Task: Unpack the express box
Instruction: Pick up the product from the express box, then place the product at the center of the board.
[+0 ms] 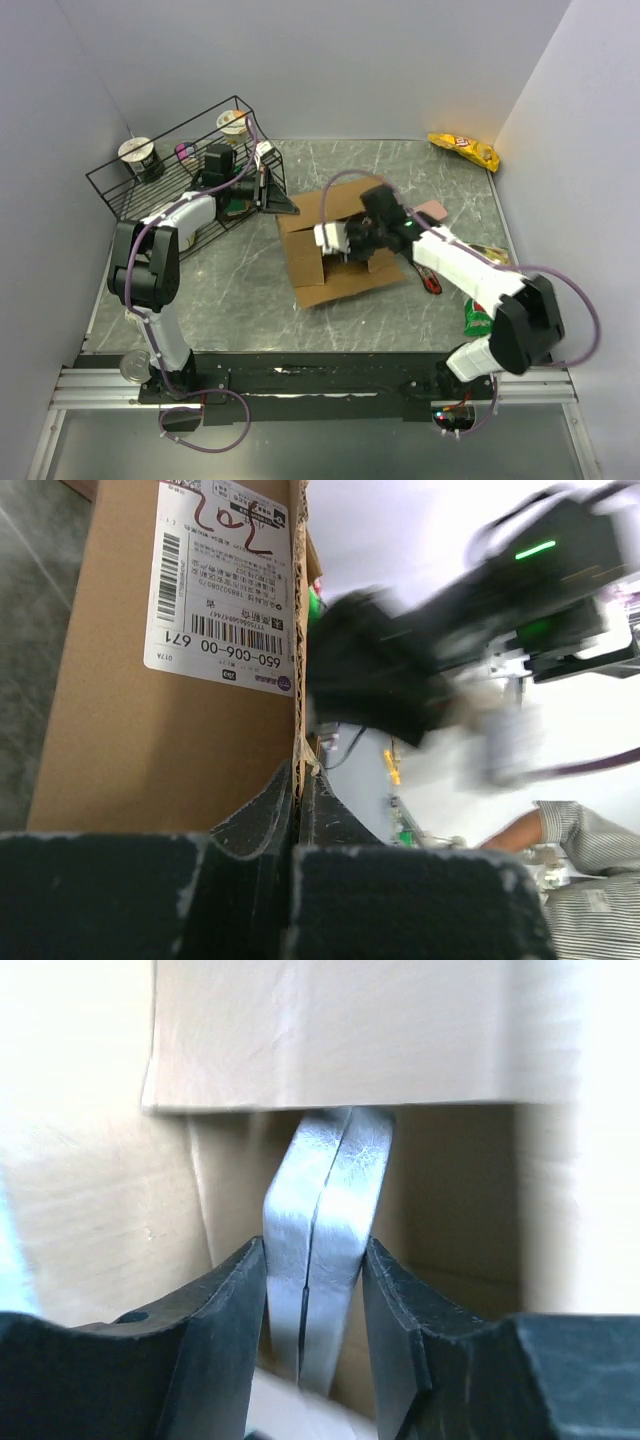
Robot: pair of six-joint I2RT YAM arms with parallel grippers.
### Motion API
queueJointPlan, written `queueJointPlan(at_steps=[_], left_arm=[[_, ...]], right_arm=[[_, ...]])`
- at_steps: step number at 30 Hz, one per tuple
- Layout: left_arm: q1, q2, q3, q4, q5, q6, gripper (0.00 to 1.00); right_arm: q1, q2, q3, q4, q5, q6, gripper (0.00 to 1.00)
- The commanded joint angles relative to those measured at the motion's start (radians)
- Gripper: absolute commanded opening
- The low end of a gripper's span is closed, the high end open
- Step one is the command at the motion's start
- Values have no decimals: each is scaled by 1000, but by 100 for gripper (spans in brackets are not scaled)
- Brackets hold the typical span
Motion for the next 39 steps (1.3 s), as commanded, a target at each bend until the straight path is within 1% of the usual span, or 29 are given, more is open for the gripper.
queueJointPlan(at_steps=[1, 2, 3, 4, 5, 6, 7, 8, 9, 10, 11, 12, 13, 14, 16, 18, 20, 23, 24, 28, 30, 31, 33, 39], left_arm=[[8, -10, 52, -213, -83, 194, 1], [9, -13, 61, -238, -97, 232, 1], [8, -14, 75, -266, -108, 252, 1], [11, -23, 82, -328, -140, 279, 1], [14, -34, 89, -376, -167, 345, 4], [16, -43, 96, -417, -198, 385, 4], [23, -68, 95, -492, -232, 449, 4], [26, -78, 93, -523, -258, 468, 4], [41, -107, 71, -542, -283, 482, 4], [51, -124, 52, -568, -327, 500, 4], [60, -140, 34, -583, -342, 511, 4], [81, -167, 3, -602, -358, 525, 4], [94, -181, -12, -622, -387, 551, 5], [106, -197, -26, -658, -395, 566, 5], [143, -227, -57, -689, -412, 601, 5], [167, -243, -66, -757, -428, 634, 5], [178, -250, -68, -818, -457, 678, 5], [197, -270, -74, -856, -487, 732, 5], [203, -282, -75, -870, -490, 737, 5], [209, -299, -72, -913, -519, 772, 6], [209, -312, -66, -932, -537, 796, 8], [233, -316, -63, -958, -544, 804, 11], [246, -324, -52, -982, -551, 833, 12], [259, -316, -28, -1007, -563, 849, 13]], right_arm=[[-31, -133, 200, -169, -200, 226, 0], [-34, -148, 219, -173, -197, 258, 0], [-63, -157, 232, -167, -200, 350, 0], [-89, -173, 257, -147, -212, 404, 0], [-120, -174, 274, -142, -227, 460, 0], [-160, -171, 295, -147, -268, 570, 0], [-230, -154, 340, -157, -282, 625, 0], [-273, -144, 361, -177, -299, 725, 0], [-310, -134, 381, -180, -319, 773, 0], [-380, -127, 401, -176, -356, 821, 0], [-411, -127, 403, -156, -367, 908, 0], [-439, -127, 407, -150, -382, 947, 0], [-495, -125, 407, -147, -414, 982, 0], [-519, -125, 404, -145, -427, 1040, 0], [-559, -125, 386, -148, -459, 1071, 0], [-600, -125, 352, -162, -479, 1084, 0], [-646, -124, 331, -159, -512, 1116, 0], [-685, -124, 291, -125, -543, 1171, 0], [-686, -113, 283, -124, -546, 1170, 0], [-686, -41, 276, -238, -570, 1102, 0], [-688, -35, 215, -227, -551, 1092, 0], [-688, -32, 193, -211, -543, 1081, 0], [-686, -1, 155, -211, -517, 1073, 0], [-688, 117, 122, -165, -459, 1084, 0]])
